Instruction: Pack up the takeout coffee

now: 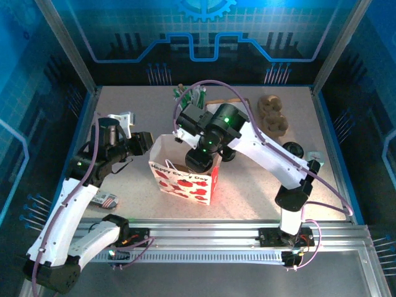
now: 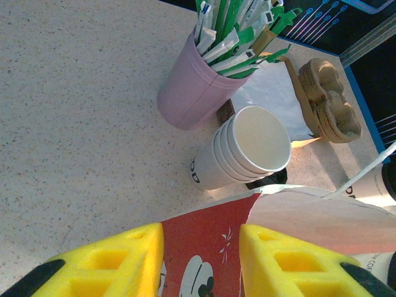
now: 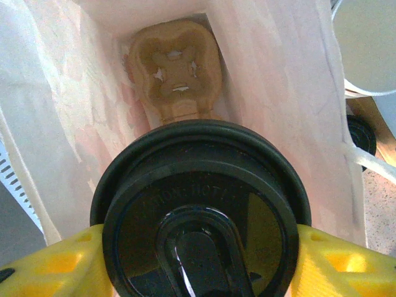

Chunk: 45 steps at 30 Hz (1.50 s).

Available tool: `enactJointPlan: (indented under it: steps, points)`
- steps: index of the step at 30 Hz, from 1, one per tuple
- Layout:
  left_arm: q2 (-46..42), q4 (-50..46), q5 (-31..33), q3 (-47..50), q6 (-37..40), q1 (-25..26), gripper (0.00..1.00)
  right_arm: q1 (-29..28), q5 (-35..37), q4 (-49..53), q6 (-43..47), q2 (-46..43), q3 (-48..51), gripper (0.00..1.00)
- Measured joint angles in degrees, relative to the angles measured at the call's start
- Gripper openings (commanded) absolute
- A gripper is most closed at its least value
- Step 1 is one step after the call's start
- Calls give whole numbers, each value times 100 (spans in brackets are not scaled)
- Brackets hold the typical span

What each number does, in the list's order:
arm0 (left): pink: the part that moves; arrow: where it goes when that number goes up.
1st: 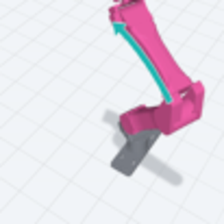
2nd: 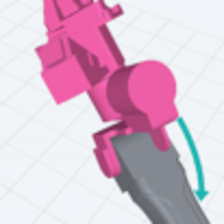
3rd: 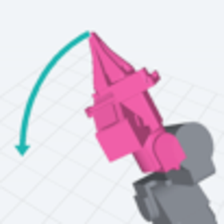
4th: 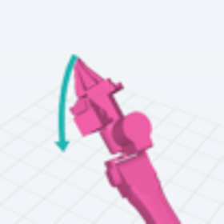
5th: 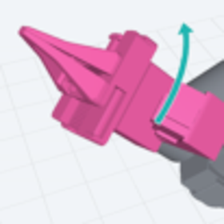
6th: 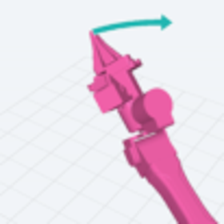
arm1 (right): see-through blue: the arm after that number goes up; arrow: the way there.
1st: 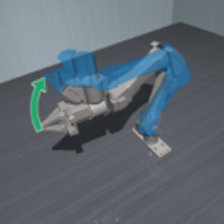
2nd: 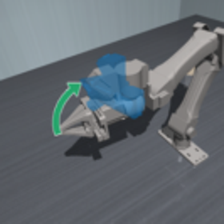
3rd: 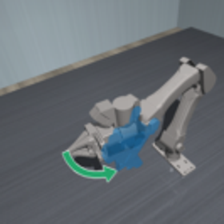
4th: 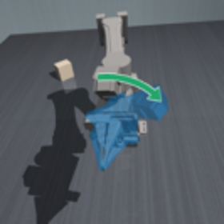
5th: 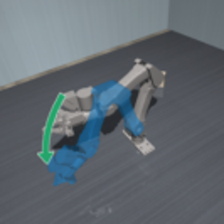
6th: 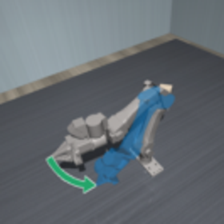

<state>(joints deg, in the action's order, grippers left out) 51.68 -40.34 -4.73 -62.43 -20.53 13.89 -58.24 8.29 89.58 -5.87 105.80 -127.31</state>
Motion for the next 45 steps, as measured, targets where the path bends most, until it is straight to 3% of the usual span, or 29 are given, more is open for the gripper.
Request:
enactJointPlan:
  steps: [45]
  points:
    - [-81,85,0,245,122,-13,38,17,-177,-125,190,328,905,43]
